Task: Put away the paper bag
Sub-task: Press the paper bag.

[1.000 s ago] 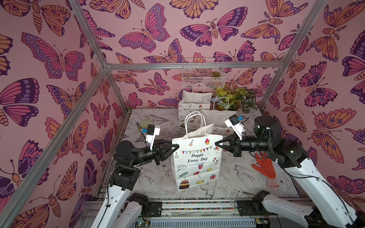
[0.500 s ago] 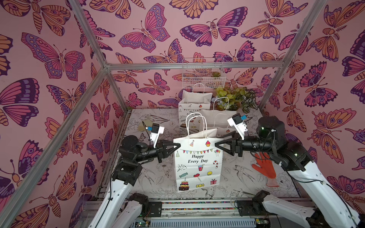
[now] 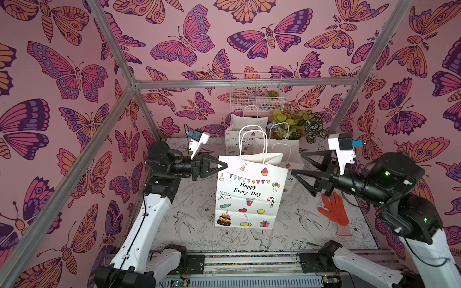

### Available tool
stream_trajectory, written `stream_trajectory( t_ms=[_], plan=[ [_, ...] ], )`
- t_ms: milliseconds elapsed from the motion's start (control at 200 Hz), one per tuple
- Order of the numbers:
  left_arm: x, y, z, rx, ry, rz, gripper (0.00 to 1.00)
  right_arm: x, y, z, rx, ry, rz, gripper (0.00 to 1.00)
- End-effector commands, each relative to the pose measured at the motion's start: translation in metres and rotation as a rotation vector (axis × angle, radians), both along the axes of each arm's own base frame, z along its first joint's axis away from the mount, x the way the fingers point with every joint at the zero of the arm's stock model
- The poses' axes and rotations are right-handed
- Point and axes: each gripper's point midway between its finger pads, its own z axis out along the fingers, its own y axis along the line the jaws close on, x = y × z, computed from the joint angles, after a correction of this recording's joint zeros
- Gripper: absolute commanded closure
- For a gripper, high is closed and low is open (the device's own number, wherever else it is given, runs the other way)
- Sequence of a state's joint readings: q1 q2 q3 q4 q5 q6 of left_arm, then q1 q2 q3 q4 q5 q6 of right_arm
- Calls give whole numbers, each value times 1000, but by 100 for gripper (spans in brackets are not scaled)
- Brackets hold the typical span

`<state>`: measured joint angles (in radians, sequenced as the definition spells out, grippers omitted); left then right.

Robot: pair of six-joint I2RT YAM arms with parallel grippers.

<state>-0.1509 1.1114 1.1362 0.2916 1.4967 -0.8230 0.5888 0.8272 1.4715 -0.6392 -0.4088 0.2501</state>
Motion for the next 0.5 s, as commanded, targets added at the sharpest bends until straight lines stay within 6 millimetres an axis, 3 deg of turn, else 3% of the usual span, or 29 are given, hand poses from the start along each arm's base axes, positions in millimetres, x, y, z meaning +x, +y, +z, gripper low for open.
stream_trajectory(
  t_ms=[0, 90, 230, 405, 491],
  plan=[
    [-30, 5, 15, 35, -26, -129, 100, 8, -13, -30, -82, -11, -85, 1],
    [-37, 6, 24, 35, -29, -125, 100, 7, -13, -46, -159, 4, -71, 1],
    [-39, 8, 34, 36, -27, -118, 100, 3, 6, -72, -220, 72, 56, 1],
    [-33, 13, 50, 30, -58, -74, 100, 32, 10, -109, -255, 234, 78, 1],
    [-29, 14, 55, 27, -63, -58, 100, 36, 13, -116, -202, 289, 144, 1]
  ],
)
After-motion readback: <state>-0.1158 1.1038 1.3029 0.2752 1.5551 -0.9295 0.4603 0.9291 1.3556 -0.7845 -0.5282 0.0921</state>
